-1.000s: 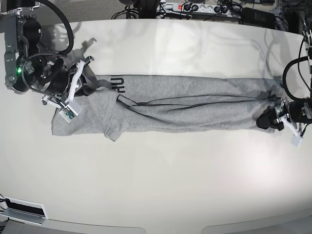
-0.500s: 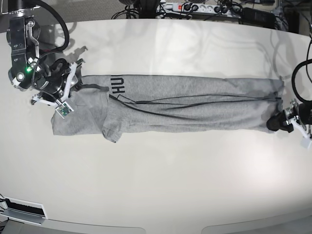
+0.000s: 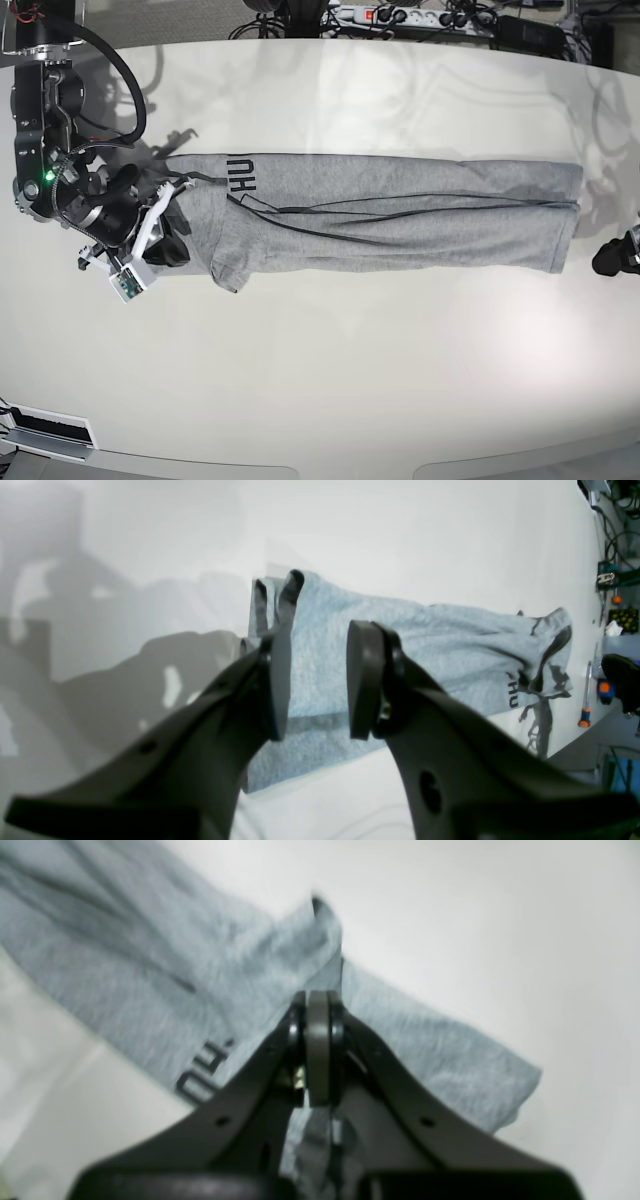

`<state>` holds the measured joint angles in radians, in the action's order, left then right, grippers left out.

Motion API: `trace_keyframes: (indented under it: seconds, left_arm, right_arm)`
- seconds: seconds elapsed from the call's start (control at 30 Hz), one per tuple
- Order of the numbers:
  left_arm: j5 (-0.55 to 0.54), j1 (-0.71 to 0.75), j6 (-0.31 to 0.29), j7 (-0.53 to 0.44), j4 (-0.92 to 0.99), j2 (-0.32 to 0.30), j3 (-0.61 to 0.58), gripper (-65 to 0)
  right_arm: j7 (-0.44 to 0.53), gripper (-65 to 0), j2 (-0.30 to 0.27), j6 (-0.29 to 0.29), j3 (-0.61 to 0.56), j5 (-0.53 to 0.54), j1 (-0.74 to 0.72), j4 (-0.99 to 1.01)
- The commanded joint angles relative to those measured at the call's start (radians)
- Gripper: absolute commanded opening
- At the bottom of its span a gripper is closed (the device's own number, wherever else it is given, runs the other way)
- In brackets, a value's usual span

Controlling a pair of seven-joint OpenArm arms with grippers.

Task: Layout the t-shirt on the table in an organized manner, then fold the t-shirt properly
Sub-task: 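Grasp the strip end with the right gripper and tuck it inward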

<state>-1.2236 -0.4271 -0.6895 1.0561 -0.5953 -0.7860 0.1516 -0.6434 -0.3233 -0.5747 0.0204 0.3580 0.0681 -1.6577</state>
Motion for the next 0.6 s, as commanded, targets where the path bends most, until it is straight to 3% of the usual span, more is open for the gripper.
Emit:
trace_keyframes:
  seconds: [0.0, 0.13, 0.3, 0.37, 0.57]
  left_arm:
    - [-0.027, -0.022, -0.009, -0.008, -0.013, -0.022, 0.006, -45.4]
    - [-0.023, -0.016, -0.009, -0.007, -0.013, -0.003, 0.006, -45.4]
    - [-0.024, -0.011, -0.009, 0.0, -0.013, 0.017, 0.006, -45.4]
    - [-0.023, -0.011, -0.009, 0.0, -0.013, 0.024, 0.006, -45.4]
    - [-0.023, -0.01, -0.009, -0.001, -0.013, 0.036, 0.006, -45.4]
  right_arm:
    - [0.023, -65.0, 0.003, 0.019, 0.005, -0.01, -0.034, 0.01]
    - [0.051, -65.0, 0.047, 0.021, 0.005, -0.049, -0.105, 0.188]
    - [0.064, -65.0, 0.081, -0.084, 0.005, -0.043, -0.202, 0.41]
    - [0.063, -65.0, 0.083, -0.123, 0.005, -0.009, -0.209, 0.424]
    - [-0.002, -65.0, 0.082, -0.123, 0.004, 0.104, -0.209, 0.421]
